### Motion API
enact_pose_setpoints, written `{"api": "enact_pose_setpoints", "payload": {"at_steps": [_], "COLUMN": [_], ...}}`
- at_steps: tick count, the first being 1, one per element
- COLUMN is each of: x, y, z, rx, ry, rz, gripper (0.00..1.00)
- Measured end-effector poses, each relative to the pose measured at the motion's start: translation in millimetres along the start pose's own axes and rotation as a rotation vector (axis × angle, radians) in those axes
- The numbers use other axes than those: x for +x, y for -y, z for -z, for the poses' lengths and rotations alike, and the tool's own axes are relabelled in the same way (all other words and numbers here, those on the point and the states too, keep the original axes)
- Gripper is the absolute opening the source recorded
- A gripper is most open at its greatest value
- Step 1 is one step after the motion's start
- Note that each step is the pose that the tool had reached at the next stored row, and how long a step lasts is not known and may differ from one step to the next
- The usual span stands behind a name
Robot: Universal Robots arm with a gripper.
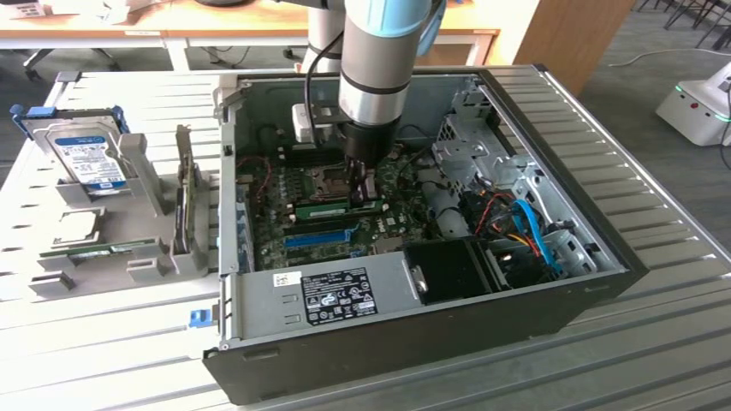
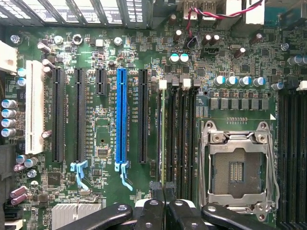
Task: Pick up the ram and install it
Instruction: 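Insert the ram into the slot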
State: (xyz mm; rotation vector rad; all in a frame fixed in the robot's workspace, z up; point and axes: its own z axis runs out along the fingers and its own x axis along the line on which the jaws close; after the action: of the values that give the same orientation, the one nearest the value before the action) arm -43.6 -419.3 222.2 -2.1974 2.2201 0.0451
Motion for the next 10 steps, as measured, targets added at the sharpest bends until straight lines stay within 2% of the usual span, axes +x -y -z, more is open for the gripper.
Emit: {"api": "enact_pose_setpoints", "payload": {"at_steps": [8,9,10], "x": [0.0,0.0,0.0], "y": [0.0,0.0,0.0], "z": [0.0,-0.1,0.0], "rx": [0.0002,0.0001,0.0001], "ry": [0.0002,0.0001,0.0001], "rz": [0.0,0.0,0.0], "gripper": [0.13,0.18,0.18]}}
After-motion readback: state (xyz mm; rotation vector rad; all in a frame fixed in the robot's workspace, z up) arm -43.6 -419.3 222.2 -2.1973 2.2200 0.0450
